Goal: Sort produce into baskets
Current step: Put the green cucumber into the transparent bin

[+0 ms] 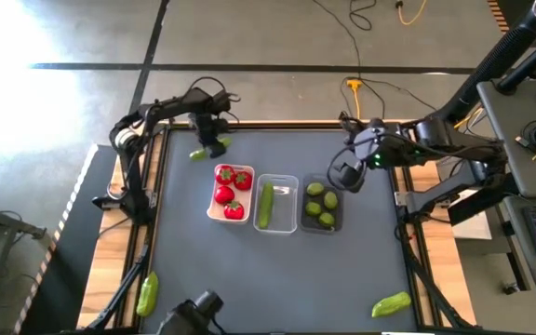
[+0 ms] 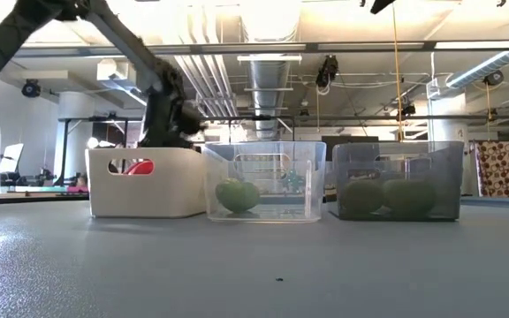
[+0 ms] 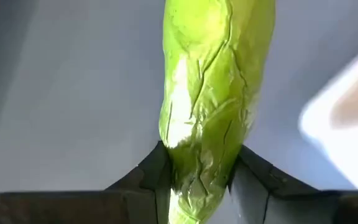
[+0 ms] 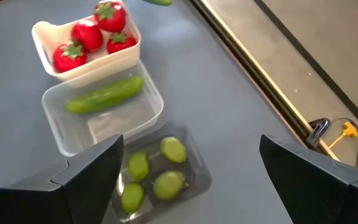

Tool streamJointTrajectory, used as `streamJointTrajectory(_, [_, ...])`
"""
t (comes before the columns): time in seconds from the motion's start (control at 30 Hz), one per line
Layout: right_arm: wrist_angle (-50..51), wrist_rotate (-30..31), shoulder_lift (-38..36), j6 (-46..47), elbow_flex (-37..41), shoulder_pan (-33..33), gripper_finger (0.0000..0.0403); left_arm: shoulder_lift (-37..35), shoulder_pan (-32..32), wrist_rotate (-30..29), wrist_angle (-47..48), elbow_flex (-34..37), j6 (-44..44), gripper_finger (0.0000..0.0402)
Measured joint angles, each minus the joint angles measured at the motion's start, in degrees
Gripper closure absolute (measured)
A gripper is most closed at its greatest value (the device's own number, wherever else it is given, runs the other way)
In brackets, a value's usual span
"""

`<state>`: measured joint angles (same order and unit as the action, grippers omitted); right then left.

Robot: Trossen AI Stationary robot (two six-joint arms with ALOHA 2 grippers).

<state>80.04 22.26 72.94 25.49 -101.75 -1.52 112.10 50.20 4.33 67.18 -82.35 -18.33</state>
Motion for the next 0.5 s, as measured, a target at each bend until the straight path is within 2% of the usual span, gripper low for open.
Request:
streamJointTrajectory(0.1, [0.7,0.0,-0.9,0.0,0.0,-2.6,0.0035,-4.6,-5.6,4.2,-2.6,-0.7,7.4,0.0300])
streamJointTrajectory(0.17, [0.6,0.2,-1.6,0.4,0.0,-4.9,0.0035,-8.0,-11.1,4.4,-5.8,-2.0,14.1,0.0300])
streamJointTrajectory(0.33, [0.7,1.1,-2.5,2.4,0.7,-12.0,0.0035,-13.2,-27.3,-1.7,-13.4,-6.3,37.4,0.0300])
streamJointTrajectory(0.43, [2.1,1.7,-2.8,4.8,1.8,-17.6,0.0035,-11.2,-36.9,-3.1,-13.9,-10.1,53.0,0.0300])
streamJointTrajectory(0.5, [3.4,1.7,-2.9,6.6,2.4,-21.7,0.0035,-8.0,-42.4,-7.3,-16.2,-13.3,62.0,0.0300])
